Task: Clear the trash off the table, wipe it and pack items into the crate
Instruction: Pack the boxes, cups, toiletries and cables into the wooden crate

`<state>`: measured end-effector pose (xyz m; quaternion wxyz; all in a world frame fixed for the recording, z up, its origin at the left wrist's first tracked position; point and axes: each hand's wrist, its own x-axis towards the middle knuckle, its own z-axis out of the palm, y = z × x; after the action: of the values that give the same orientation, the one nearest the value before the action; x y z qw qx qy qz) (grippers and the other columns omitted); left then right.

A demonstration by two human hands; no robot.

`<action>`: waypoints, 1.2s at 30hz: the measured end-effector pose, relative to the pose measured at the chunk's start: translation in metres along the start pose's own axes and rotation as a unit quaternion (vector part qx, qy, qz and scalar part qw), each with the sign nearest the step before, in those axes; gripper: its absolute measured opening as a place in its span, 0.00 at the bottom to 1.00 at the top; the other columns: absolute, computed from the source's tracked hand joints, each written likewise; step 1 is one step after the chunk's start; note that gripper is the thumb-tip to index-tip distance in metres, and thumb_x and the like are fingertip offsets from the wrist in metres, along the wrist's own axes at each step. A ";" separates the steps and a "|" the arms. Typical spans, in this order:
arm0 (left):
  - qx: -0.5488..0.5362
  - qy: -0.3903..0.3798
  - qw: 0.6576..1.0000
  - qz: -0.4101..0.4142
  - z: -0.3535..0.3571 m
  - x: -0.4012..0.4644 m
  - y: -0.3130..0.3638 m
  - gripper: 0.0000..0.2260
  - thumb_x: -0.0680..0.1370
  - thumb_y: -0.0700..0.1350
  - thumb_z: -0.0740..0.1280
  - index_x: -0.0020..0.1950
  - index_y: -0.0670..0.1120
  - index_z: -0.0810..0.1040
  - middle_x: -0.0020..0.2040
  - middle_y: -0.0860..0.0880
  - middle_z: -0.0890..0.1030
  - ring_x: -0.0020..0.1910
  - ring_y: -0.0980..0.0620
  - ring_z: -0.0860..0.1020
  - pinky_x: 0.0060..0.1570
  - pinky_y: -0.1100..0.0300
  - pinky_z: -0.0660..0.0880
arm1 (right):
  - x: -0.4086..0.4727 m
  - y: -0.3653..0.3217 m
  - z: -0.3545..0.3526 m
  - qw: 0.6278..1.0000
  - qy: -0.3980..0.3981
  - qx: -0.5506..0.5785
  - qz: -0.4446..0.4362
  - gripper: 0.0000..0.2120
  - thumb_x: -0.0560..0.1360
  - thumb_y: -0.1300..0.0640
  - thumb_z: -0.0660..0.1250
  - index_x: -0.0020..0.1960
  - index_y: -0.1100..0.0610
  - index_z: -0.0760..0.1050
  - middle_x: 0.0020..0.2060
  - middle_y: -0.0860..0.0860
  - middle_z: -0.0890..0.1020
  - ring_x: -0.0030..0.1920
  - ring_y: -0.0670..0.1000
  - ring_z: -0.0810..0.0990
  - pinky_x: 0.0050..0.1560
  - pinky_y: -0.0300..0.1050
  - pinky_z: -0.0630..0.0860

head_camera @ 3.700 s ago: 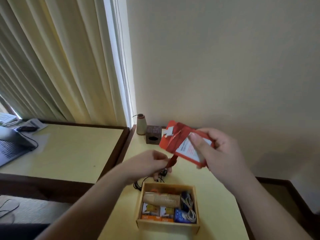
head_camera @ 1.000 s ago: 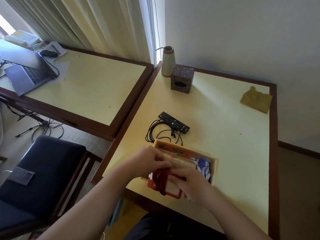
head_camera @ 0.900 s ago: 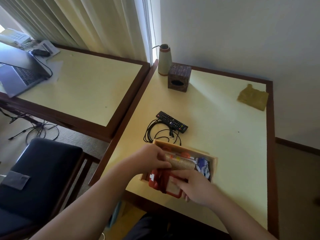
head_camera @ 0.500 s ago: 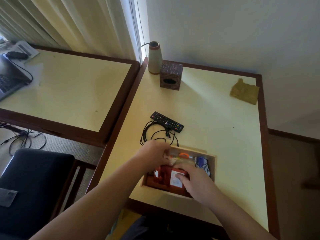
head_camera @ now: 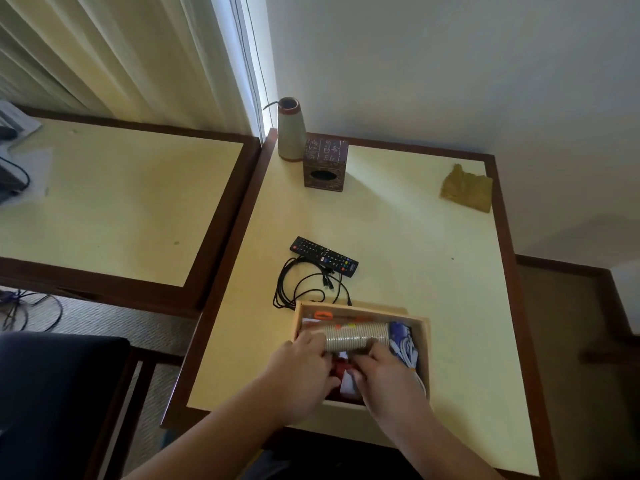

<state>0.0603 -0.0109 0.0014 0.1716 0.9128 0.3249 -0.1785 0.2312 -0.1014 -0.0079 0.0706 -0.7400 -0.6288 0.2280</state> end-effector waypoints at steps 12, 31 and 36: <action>0.023 0.071 0.995 -0.073 0.005 0.006 0.011 0.13 0.84 0.53 0.62 0.63 0.51 0.80 0.60 0.50 0.82 0.62 0.47 0.75 0.61 0.51 0.71 | 0.028 0.012 -0.005 0.991 0.111 -0.034 -0.062 0.09 0.73 0.57 0.75 0.51 0.52 0.80 0.49 0.47 0.79 0.50 0.51 0.78 0.41 0.42 0.73; -0.133 0.199 0.969 -0.056 0.021 0.012 -0.014 0.15 0.80 0.59 0.65 0.66 0.61 0.80 0.62 0.61 0.81 0.63 0.53 0.75 0.66 0.50 0.71 | 0.121 0.010 -0.066 0.995 0.041 0.096 -0.007 0.10 0.82 0.54 0.66 0.62 0.49 0.79 0.50 0.41 0.80 0.48 0.41 0.79 0.52 0.42 0.80; -0.164 0.202 0.964 -0.058 0.023 0.011 -0.017 0.15 0.78 0.57 0.70 0.66 0.62 0.80 0.63 0.59 0.80 0.65 0.52 0.74 0.70 0.53 0.65 | 0.198 0.005 -0.054 0.988 -0.061 0.098 0.106 0.31 0.81 0.48 0.69 0.81 0.51 0.63 0.71 0.55 0.72 0.67 0.57 0.77 0.63 0.50 0.74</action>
<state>0.0524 -0.0029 -0.0272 0.2396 0.8687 0.4300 0.0559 0.2798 0.0980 -0.0111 0.0796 -0.7770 -0.5245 0.3388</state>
